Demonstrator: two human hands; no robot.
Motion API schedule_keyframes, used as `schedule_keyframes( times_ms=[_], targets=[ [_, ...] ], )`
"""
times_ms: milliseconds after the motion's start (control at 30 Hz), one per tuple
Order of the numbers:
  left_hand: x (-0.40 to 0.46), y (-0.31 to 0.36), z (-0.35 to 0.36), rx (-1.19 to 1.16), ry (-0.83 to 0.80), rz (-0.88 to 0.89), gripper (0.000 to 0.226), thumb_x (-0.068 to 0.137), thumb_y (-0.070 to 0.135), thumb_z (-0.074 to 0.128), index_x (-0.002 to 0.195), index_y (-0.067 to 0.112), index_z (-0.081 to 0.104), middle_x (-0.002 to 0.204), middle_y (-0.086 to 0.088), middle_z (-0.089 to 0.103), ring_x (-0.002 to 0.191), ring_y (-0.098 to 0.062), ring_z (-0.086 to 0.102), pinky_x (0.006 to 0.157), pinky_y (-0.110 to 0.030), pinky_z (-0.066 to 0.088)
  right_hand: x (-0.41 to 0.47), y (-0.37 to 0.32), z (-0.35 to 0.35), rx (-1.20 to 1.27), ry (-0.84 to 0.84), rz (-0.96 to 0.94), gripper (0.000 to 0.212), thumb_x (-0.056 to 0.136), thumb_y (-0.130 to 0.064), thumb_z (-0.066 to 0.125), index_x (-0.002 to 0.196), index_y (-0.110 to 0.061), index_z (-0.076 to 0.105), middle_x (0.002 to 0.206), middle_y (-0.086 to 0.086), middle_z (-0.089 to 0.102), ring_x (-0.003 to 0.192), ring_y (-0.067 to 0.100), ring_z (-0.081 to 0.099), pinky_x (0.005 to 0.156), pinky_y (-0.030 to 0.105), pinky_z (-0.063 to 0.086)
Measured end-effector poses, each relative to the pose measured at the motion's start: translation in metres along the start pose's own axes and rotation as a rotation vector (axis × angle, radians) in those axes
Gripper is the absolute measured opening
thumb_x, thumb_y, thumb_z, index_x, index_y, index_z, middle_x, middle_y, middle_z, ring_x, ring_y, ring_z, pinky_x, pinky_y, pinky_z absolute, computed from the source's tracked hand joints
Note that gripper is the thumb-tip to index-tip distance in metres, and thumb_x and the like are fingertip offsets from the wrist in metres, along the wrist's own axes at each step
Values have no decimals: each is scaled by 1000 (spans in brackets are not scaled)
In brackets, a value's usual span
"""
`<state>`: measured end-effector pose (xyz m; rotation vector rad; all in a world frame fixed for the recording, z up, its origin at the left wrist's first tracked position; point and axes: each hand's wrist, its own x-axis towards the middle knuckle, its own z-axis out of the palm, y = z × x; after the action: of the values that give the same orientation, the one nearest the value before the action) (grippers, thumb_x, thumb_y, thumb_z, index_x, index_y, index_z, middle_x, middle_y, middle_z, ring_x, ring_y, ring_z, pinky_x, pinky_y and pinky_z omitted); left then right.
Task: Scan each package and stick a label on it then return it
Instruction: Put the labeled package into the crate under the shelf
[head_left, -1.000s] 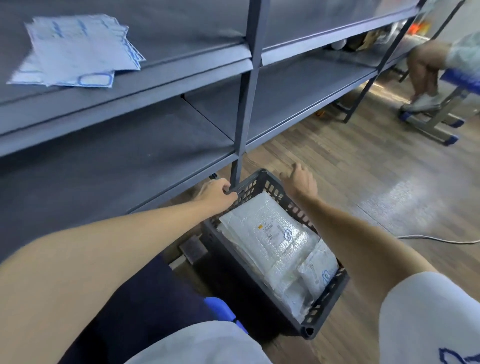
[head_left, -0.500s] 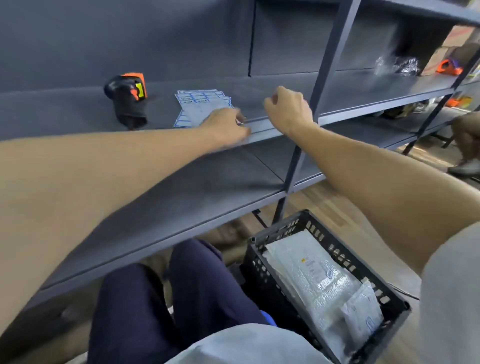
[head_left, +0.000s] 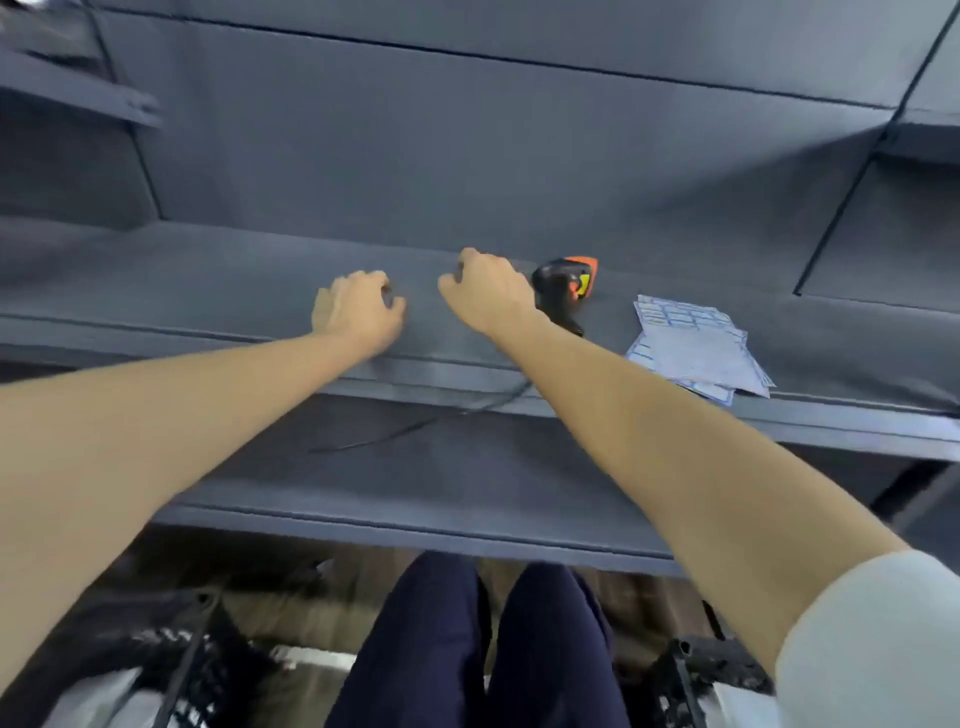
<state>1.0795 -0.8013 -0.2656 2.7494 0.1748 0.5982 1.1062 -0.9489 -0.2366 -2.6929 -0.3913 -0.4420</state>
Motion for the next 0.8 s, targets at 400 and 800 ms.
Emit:
schedule_keyframes(
  times_ms=[400,800],
  targets=[
    [-115,-175,-48,256,110,-484,35,92,31,46,116,13,62,118,-13,62,111,-34,53,91,-39,38,-55,-184,112,96,-327,-556,36,94,-24,43,124,-6,51,127,16,56,117,34,50,90,38,39],
    [-235,-326,-10,248,-35,-823,37,90,36,45,116,15,62,118,-13,62,111,-34,54,93,-40,40,-124,-286,243,-37,-601,-776,36,95,-26,42,126,-8,49,127,14,54,116,33,49,88,40,40]
  ],
)
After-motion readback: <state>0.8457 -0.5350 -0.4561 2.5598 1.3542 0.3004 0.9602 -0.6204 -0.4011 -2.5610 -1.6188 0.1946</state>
